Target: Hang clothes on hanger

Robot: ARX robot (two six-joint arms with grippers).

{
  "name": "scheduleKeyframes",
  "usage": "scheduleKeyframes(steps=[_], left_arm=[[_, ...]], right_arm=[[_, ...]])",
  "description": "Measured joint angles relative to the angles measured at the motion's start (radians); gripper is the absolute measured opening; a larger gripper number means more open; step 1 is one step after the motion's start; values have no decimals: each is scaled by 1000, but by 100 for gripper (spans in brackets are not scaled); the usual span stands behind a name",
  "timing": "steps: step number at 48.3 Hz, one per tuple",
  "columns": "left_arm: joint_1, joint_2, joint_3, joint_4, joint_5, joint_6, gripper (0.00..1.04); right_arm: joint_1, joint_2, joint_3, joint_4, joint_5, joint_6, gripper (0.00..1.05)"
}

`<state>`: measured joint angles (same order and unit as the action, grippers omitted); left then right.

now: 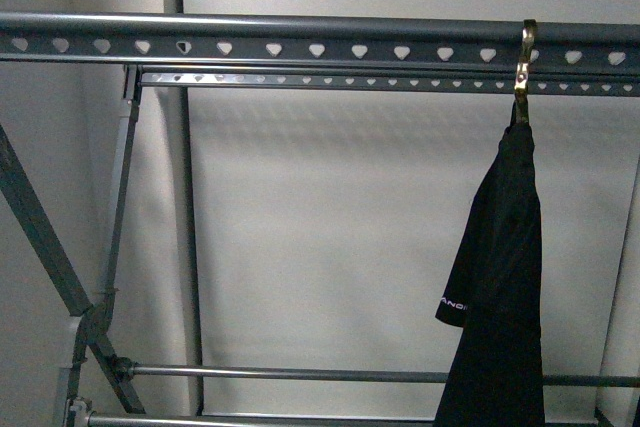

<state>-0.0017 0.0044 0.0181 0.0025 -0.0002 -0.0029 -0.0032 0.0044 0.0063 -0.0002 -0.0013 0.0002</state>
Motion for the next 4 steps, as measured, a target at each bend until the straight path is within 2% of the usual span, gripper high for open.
scheduleKeyframes(steps=[4], left_arm=[[0,0,0,0,0,1,19]], right_arm=[[0,0,0,0,0,0,30]])
